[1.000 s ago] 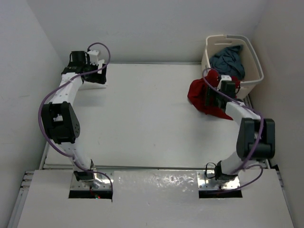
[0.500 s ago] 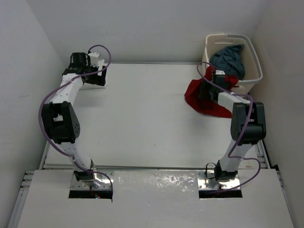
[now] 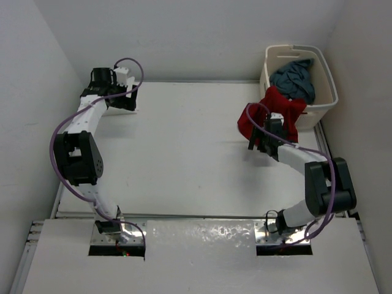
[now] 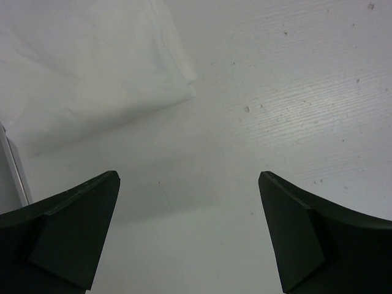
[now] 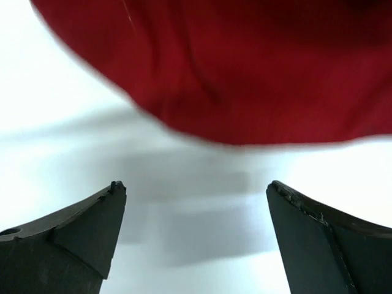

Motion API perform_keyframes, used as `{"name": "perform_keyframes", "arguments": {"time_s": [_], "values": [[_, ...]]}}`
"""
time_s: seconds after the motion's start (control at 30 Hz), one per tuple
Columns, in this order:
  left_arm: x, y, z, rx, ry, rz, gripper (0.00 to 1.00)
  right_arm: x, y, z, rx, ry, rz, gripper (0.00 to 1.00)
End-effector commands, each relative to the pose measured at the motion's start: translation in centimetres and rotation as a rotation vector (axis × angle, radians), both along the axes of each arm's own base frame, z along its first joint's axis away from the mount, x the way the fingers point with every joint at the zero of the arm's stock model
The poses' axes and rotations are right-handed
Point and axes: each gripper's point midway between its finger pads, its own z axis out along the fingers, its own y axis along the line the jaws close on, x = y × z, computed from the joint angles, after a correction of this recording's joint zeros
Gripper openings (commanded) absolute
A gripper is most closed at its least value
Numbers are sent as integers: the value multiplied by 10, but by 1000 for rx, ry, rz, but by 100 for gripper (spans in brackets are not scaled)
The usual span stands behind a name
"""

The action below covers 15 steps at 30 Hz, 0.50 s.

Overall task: Fold and stack the t-shirts
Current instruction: Grab crumpled tshirt from bin with the right arm

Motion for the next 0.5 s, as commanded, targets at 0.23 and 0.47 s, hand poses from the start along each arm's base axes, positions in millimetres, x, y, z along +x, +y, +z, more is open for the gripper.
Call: {"name": "perform_keyframes", "arguments": {"time_s": [0.23, 0.47], "values": [[10, -1, 24, 21, -83, -20, 97, 54, -21, 1, -60, -18, -206, 95], [11, 3, 22, 37, -81, -15, 97, 53, -31, -43, -128, 161, -215, 80]]}}
